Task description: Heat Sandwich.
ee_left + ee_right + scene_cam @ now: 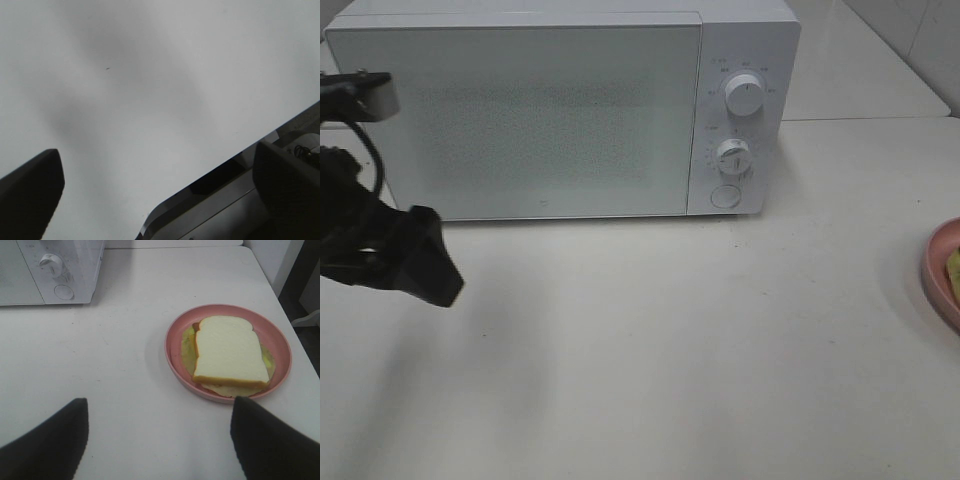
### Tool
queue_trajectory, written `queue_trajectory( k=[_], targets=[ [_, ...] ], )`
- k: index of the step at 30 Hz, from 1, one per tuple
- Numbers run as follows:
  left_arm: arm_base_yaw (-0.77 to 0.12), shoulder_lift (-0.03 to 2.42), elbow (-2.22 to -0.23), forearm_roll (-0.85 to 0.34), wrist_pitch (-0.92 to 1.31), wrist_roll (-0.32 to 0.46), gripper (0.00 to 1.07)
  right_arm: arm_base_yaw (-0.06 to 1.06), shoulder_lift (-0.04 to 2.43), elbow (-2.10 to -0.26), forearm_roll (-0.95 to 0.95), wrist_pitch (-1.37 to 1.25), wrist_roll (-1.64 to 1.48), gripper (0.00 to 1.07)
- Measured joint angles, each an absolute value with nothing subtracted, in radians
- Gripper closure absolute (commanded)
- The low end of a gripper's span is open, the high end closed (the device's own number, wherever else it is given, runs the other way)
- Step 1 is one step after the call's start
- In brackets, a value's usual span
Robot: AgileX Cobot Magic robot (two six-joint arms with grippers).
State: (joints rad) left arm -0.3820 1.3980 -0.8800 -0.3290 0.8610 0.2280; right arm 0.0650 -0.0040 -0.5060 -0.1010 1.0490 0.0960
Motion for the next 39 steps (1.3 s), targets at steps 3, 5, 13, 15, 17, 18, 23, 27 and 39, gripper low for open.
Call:
queue_trajectory(
  k=[3, 5, 13, 15, 17, 18, 23, 27, 39],
  targets=[
    [-0.296, 1.360, -0.880, -0.285, 0.909, 0.211, 0.09, 0.065, -0.004, -0.506, -0.101, 1.049, 0.096, 0.32],
    [-0.245, 1.333, -0.880, -0.254, 0.934, 0.206, 0.09, 0.065, -0.004, -0.506, -0.101, 1.049, 0.096, 0.32],
    [-0.018, 1.180, -0.880, -0.203, 1.032, 0.204, 0.09, 0.065, -0.004, -0.506, -0.101, 1.049, 0.096, 0.32],
    [-0.001, 1.163, -0.879, -0.202, 1.039, 0.204, 0.09, 0.065, -0.004, -0.506, -0.101, 1.049, 0.096, 0.32],
    [0.031, 1.121, -0.869, -0.202, 1.040, 0.194, 0.09, 0.065, -0.004, -0.506, -0.101, 1.049, 0.096, 0.32],
    [0.043, 1.073, -0.847, -0.198, 1.042, 0.183, 0.09, 0.065, -0.004, -0.506, -0.101, 1.049, 0.096, 0.32],
    [0.049, 0.950, -0.776, -0.181, 1.050, 0.178, 0.09, 0.065, -0.004, -0.506, -0.101, 1.049, 0.096, 0.32],
    [0.049, 0.866, -0.728, -0.177, 1.053, 0.177, 0.09, 0.065, -0.004, -0.506, -0.101, 1.049, 0.096, 0.32],
    [0.049, 0.532, -0.573, -0.176, 1.069, 0.177, 0.09, 0.065, -0.004, -0.506, -0.101, 1.049, 0.096, 0.32]
  ],
)
